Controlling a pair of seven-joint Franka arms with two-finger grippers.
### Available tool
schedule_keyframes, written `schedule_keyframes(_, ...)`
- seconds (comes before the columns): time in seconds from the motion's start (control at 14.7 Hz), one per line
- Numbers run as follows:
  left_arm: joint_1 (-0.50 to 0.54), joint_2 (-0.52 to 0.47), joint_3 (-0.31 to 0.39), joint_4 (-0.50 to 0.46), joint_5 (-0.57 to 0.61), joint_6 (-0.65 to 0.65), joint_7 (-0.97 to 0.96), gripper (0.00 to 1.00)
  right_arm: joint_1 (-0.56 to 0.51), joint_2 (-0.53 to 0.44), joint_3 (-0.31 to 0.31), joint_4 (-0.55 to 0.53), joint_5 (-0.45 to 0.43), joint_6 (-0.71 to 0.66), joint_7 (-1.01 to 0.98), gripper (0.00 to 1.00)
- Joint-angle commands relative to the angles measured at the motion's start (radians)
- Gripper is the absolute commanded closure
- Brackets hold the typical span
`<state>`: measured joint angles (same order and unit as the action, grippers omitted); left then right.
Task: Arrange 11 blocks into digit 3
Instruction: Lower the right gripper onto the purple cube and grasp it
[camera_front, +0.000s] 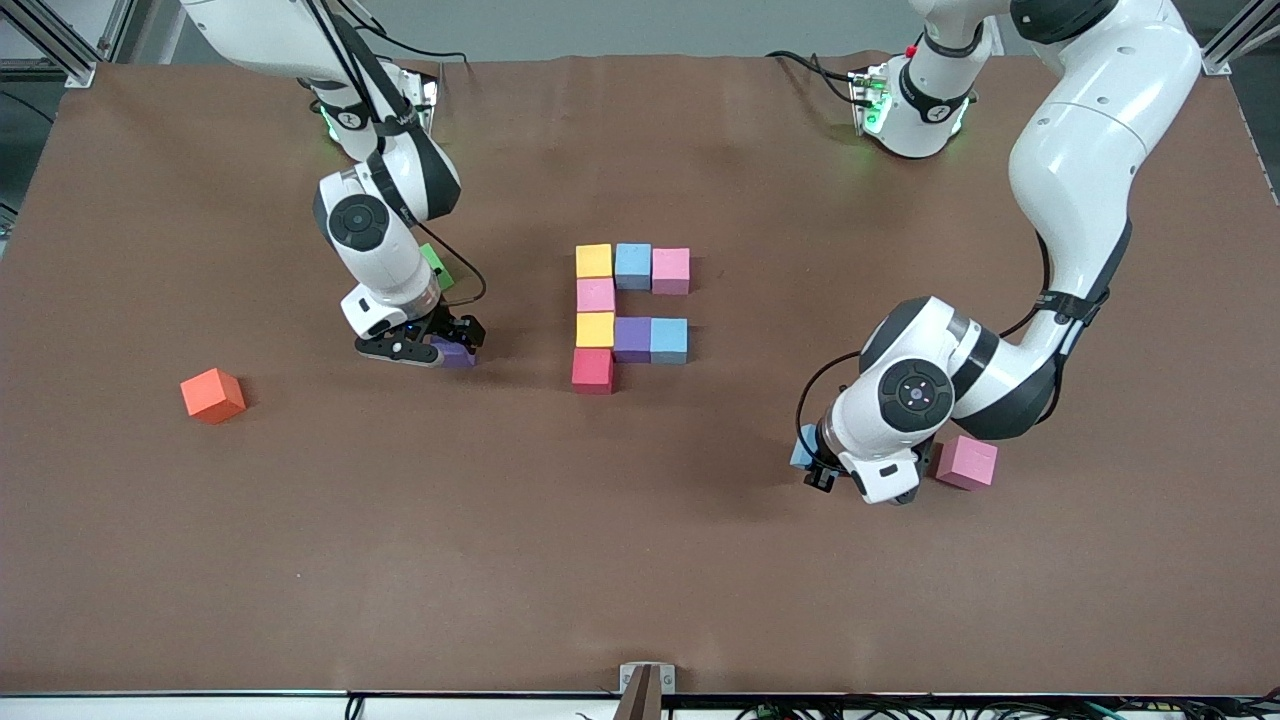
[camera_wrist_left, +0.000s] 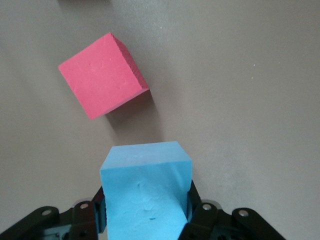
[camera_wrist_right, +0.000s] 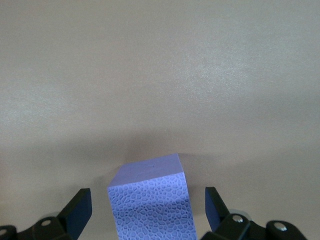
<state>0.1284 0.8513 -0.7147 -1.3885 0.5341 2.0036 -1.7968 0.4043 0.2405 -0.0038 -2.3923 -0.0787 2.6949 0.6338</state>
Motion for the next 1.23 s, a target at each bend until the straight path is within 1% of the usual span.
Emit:
schedule_keyframes(0.0, -0.007, -0.008, -0.002, 0.0, 0.02, -0.008, 0.002, 0.69, -0.016, -0.026, 0.011, -0.036, -0.012, 0.017, -0.013, 0.01)
schedule_keyframes(0.27, -0.006, -0.006, 0.0, 0.002, 0.02, -0.002, 0.007, 0.69, -0.018, 0.002, 0.011, -0.034, -0.013, 0.022, -0.013, 0.05)
schedule_keyframes(0.48, -0.003, -0.008, 0.0, 0.002, 0.02, -0.002, 0.007, 0.69, -0.018, 0.02, 0.011, -0.033, -0.013, 0.034, -0.013, 0.14)
schedule_keyframes(0.55, -0.003, -0.008, 0.0, 0.002, 0.02, -0.002, 0.007, 0.69, -0.018, 0.023, 0.011, -0.031, -0.013, 0.034, -0.013, 0.2)
schedule_keyframes(0.61, -0.003, -0.008, 0.0, 0.002, 0.02, -0.002, 0.007, 0.69, -0.018, 0.023, 0.011, -0.03, -0.013, 0.033, -0.014, 0.31)
schedule_keyframes(0.68, -0.003, -0.008, 0.0, 0.002, 0.02, -0.002, 0.007, 0.69, -0.018, 0.023, 0.011, -0.027, -0.013, 0.028, -0.014, 0.43)
schedule_keyframes(0.75, -0.003, -0.008, -0.002, 0.003, 0.02, 0.0, 0.007, 0.69, -0.016, 0.023, 0.013, -0.024, -0.013, 0.026, -0.014, 0.57)
schedule_keyframes(0.89, -0.003, -0.008, 0.0, 0.009, 0.02, 0.0, 0.005, 0.69, -0.016, 0.023, 0.011, 0.004, -0.013, 0.022, -0.017, 0.79)
schedule_keyframes(1.02, -0.003, -0.008, 0.0, 0.011, 0.02, -0.002, 0.005, 0.69, -0.016, 0.025, 0.011, 0.038, -0.013, 0.01, -0.019, 0.93)
schedule_keyframes(1.09, -0.003, -0.008, 0.0, 0.011, 0.02, 0.0, 0.007, 0.69, -0.016, 0.025, 0.013, 0.065, -0.013, -0.013, -0.017, 0.96)
schedule_keyframes(1.16, -0.003, -0.008, -0.002, 0.012, 0.02, 0.0, 0.005, 0.69, -0.015, 0.026, 0.013, 0.105, -0.013, -0.056, -0.016, 0.96)
